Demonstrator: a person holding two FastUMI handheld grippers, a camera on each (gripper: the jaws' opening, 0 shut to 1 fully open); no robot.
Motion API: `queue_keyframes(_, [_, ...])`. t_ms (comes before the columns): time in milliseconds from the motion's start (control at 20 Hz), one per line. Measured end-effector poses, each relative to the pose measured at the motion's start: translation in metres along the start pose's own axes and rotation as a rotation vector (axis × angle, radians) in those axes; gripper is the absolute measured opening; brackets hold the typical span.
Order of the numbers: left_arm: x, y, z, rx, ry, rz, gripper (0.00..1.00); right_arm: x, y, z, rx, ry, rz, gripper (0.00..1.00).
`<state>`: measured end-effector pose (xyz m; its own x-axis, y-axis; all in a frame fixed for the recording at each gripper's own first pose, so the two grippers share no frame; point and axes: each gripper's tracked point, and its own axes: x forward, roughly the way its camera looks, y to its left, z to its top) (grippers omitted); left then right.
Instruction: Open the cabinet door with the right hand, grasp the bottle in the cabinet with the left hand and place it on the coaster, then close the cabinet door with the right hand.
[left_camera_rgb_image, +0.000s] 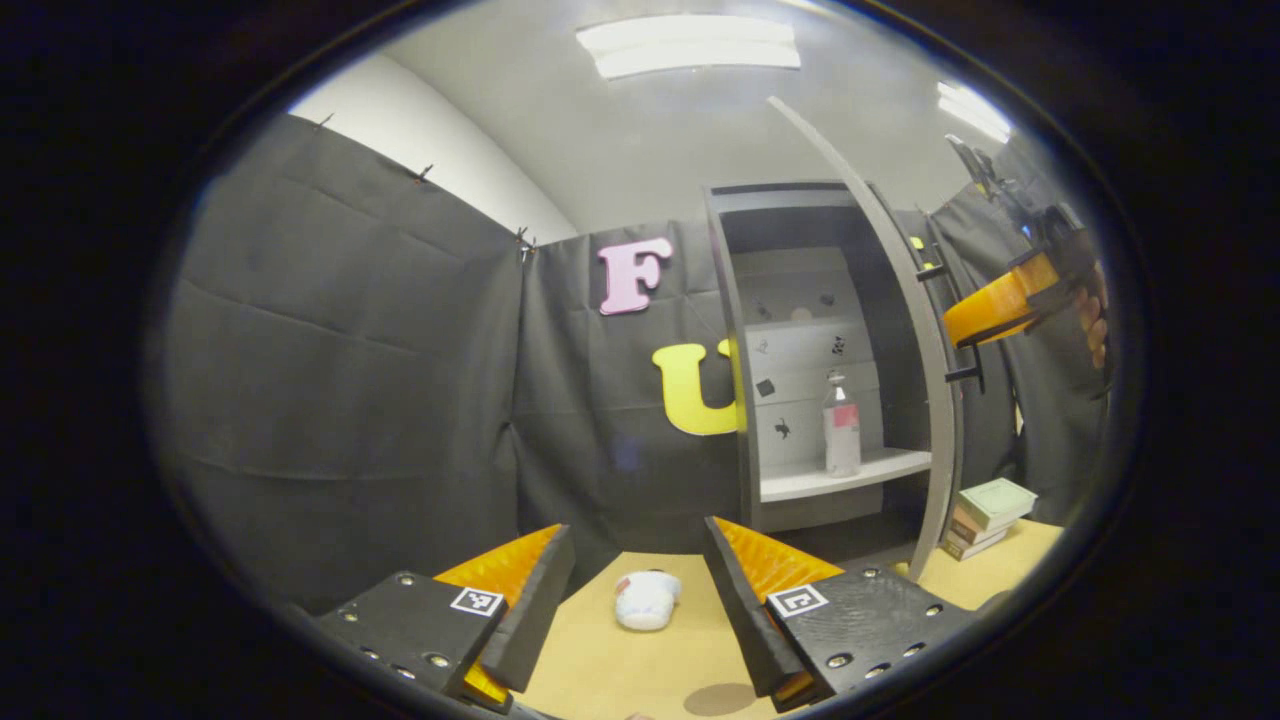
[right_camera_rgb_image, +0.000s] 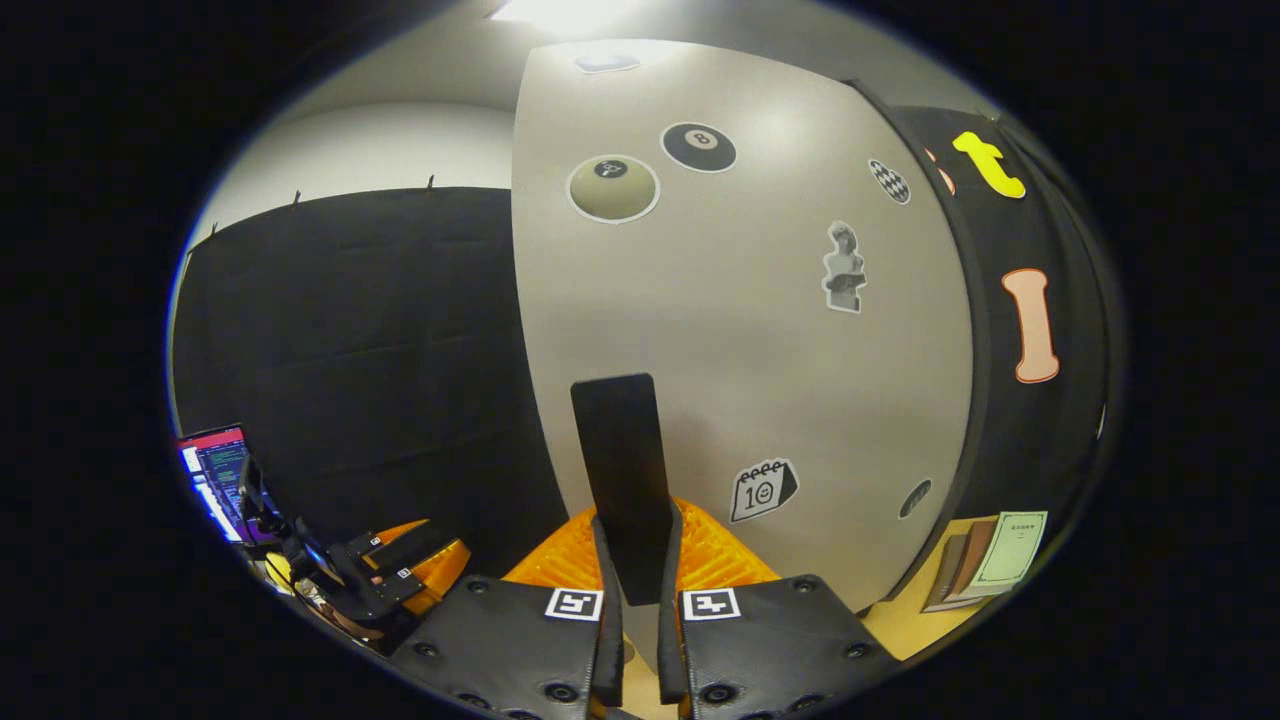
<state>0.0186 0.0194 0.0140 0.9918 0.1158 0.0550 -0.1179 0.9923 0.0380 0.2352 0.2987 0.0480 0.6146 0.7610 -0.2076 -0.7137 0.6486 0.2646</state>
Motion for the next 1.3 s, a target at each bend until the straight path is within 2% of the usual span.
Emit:
queue_keyframes(450, [-0.001,-0.072,0.011,0.004,-0.002,-0.05,0.8,-0.012,-0.009,0.002,-0.009,-0.027,-0.009,0.13])
queue_keyframes(550, [-0.002,-0.088,0.007,-0.003,0.004,-0.066,0.78,-0.021,-0.013,0.006,-0.014,-0.034,-0.02,0.15])
queue_keyframes(600, [0.0,-0.096,0.005,-0.005,0.009,-0.076,0.78,-0.024,-0.015,0.007,-0.013,-0.039,-0.028,0.13])
queue_keyframes(850, [0.003,-0.119,0.001,-0.007,0.02,-0.106,0.8,-0.029,-0.023,0.009,-0.007,-0.064,-0.073,0.14])
queue_keyframes(1000, [0.004,-0.125,0.0,-0.011,0.022,-0.117,0.81,-0.033,-0.03,0.011,-0.009,-0.073,-0.112,0.12])
queue_keyframes(1050, [0.005,-0.127,0.001,-0.011,0.022,-0.12,0.78,-0.035,-0.032,0.011,-0.01,-0.075,-0.123,0.14])
queue_keyframes(1300, [0.007,-0.139,0.0,-0.016,0.027,-0.137,0.8,-0.041,-0.043,0.014,-0.017,-0.085,-0.179,0.14])
